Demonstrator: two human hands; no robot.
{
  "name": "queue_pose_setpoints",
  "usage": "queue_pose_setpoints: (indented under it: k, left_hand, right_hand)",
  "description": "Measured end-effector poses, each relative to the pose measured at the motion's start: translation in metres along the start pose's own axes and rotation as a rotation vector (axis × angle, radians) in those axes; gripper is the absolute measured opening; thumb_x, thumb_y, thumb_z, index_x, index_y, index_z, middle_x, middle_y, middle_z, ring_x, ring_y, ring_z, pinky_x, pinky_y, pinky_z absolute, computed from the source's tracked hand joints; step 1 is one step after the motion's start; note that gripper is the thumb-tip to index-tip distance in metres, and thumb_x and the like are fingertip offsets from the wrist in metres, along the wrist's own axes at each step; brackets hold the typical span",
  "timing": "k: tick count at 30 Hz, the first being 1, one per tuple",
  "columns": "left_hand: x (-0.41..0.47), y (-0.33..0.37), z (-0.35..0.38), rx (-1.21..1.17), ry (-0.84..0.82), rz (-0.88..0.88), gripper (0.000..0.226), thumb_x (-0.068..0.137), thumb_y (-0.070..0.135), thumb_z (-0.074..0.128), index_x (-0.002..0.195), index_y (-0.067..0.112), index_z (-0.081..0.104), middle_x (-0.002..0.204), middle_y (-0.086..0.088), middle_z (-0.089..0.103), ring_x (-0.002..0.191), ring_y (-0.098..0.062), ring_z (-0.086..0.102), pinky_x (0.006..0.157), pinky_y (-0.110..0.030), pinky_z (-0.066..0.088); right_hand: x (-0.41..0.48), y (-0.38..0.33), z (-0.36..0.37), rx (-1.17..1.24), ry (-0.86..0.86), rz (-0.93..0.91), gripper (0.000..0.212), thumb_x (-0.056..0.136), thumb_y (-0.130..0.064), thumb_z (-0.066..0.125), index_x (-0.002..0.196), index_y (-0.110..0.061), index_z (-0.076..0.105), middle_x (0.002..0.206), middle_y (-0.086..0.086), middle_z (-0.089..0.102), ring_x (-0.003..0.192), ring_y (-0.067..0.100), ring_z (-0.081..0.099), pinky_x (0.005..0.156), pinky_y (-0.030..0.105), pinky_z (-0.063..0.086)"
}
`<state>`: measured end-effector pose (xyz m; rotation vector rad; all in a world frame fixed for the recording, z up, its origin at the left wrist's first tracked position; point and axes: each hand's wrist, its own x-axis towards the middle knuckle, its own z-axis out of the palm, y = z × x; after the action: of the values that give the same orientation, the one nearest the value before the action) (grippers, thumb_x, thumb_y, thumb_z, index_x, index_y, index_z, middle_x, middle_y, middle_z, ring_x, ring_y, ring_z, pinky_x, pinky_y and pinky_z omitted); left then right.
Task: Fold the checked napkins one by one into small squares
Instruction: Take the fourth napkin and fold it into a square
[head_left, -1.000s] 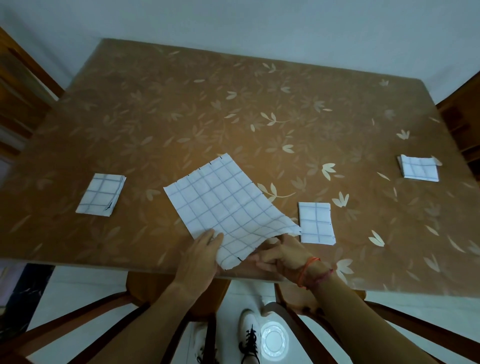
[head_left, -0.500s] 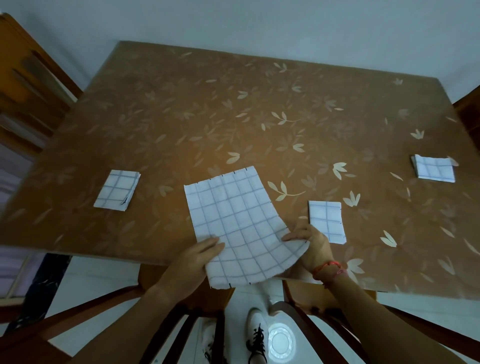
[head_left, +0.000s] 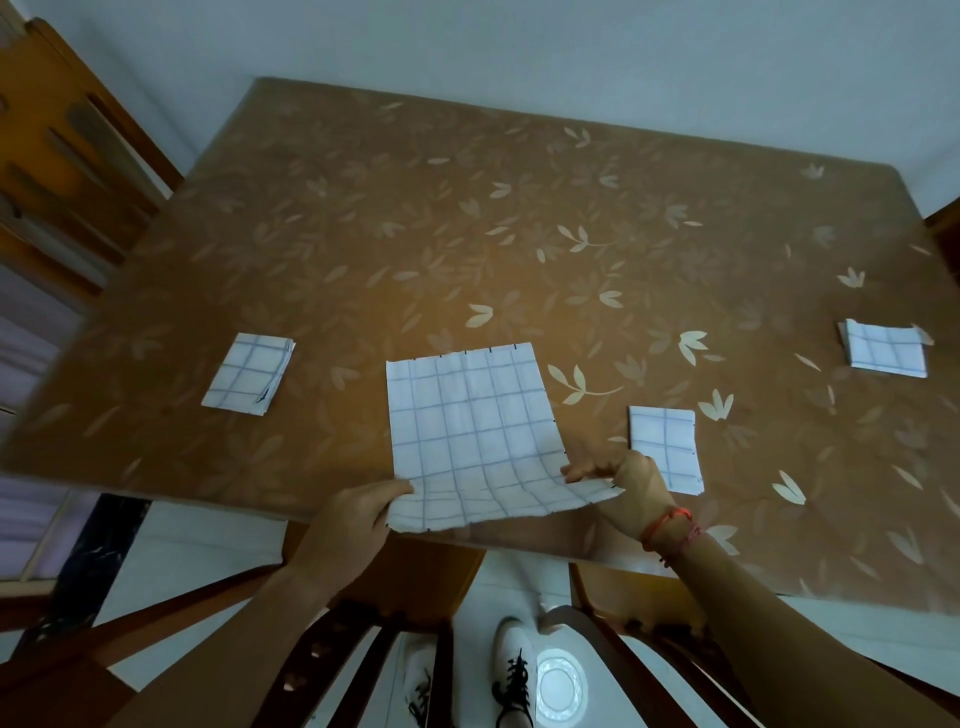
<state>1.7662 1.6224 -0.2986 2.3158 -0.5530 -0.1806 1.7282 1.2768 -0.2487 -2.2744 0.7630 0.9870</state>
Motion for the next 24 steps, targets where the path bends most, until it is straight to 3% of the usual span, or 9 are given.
queue_pose_setpoints:
  k: [2,4,7,9,10,14,17,21,24]
  left_hand:
    - [0.005,-0.002,-0.002,0.006,0.001,-0.021,0.03,0.085,0.001,0.06,0.112,0.007,0.07,0.106,0.001,0.071,0.099,-0.008,0.064,0.089,-0.011,0.047]
    - [0.011,-0.003,-0.004,0.017,-0.001,-0.056,0.026,0.087,0.001,0.064,0.112,0.007,0.07,0.103,-0.001,0.072,0.096,-0.01,0.066,0.084,-0.008,0.047]
    - [0.02,0.0,-0.008,0.008,0.034,-0.109,0.012,0.091,0.014,0.063,0.095,0.012,0.074,0.078,0.01,0.069,0.077,0.009,0.061,0.067,0.0,0.043]
    - [0.026,-0.001,-0.008,0.019,0.078,-0.179,0.027,0.093,0.014,0.062,0.068,0.025,0.062,0.053,0.018,0.049,0.056,0.007,0.053,0.049,-0.006,0.037]
    - [0.03,-0.003,-0.007,0.014,0.083,-0.208,0.031,0.094,0.017,0.061,0.065,0.025,0.056,0.051,0.015,0.045,0.052,0.001,0.052,0.046,-0.011,0.036]
    - [0.043,-0.014,-0.007,-0.007,0.08,-0.283,0.028,0.095,0.034,0.051,0.076,0.016,0.058,0.065,0.005,0.06,0.063,-0.009,0.06,0.051,-0.026,0.048]
    - [0.055,-0.014,-0.008,-0.02,0.085,-0.346,0.022,0.096,0.03,0.052,0.075,0.022,0.054,0.067,0.006,0.061,0.065,-0.008,0.061,0.048,-0.022,0.047]
    - [0.07,-0.017,-0.007,-0.078,0.145,-0.428,0.029,0.097,0.027,0.052,0.07,0.017,0.051,0.06,0.0,0.056,0.06,-0.012,0.056,0.045,-0.018,0.037]
    - [0.075,-0.014,-0.007,-0.171,0.159,-0.484,0.021,0.096,0.028,0.055,0.078,0.017,0.057,0.072,0.004,0.064,0.072,-0.008,0.062,0.048,-0.013,0.043]
  right_hand:
    - [0.012,0.0,-0.007,-0.038,0.055,0.011,0.046,0.101,-0.001,0.031,0.143,0.011,0.018,0.151,0.026,0.026,0.14,0.034,0.026,0.115,0.024,0.009]
    - [0.021,-0.008,-0.008,-0.022,0.1,-0.085,0.042,0.096,0.003,0.044,0.136,0.013,0.038,0.141,0.028,0.042,0.132,0.037,0.04,0.107,0.028,0.031]
    - [0.02,-0.036,-0.016,0.181,0.128,-0.096,0.035,0.09,-0.002,0.059,0.12,0.015,0.055,0.122,0.028,0.058,0.117,0.038,0.055,0.094,0.037,0.043]
    - [0.025,-0.05,-0.018,0.194,0.213,-0.251,0.03,0.082,-0.017,0.072,0.098,0.008,0.07,0.096,0.022,0.071,0.095,0.034,0.066,0.083,0.038,0.053]
    - [0.03,-0.053,-0.018,0.183,0.248,-0.322,0.026,0.077,-0.025,0.077,0.086,-0.001,0.073,0.083,0.014,0.072,0.083,0.027,0.068,0.075,0.037,0.057]
    - [0.049,-0.066,-0.019,0.207,0.258,-0.405,0.019,0.073,-0.03,0.079,0.077,-0.014,0.071,0.077,-0.004,0.07,0.073,0.01,0.065,0.065,0.028,0.054]
    - [0.059,-0.077,-0.022,0.248,0.295,-0.406,0.026,0.076,-0.031,0.077,0.058,-0.027,0.058,0.062,-0.013,0.061,0.06,0.004,0.057,0.056,0.02,0.042]
    - [0.073,-0.088,-0.021,0.391,0.247,-0.353,0.018,0.075,-0.04,0.076,0.074,-0.025,0.067,0.074,-0.007,0.071,0.074,0.012,0.067,0.064,0.029,0.056]
    - [0.077,-0.084,-0.021,0.389,0.168,-0.339,0.02,0.069,-0.026,0.083,0.076,-0.026,0.064,0.078,-0.002,0.072,0.073,0.017,0.068,0.063,0.029,0.056]
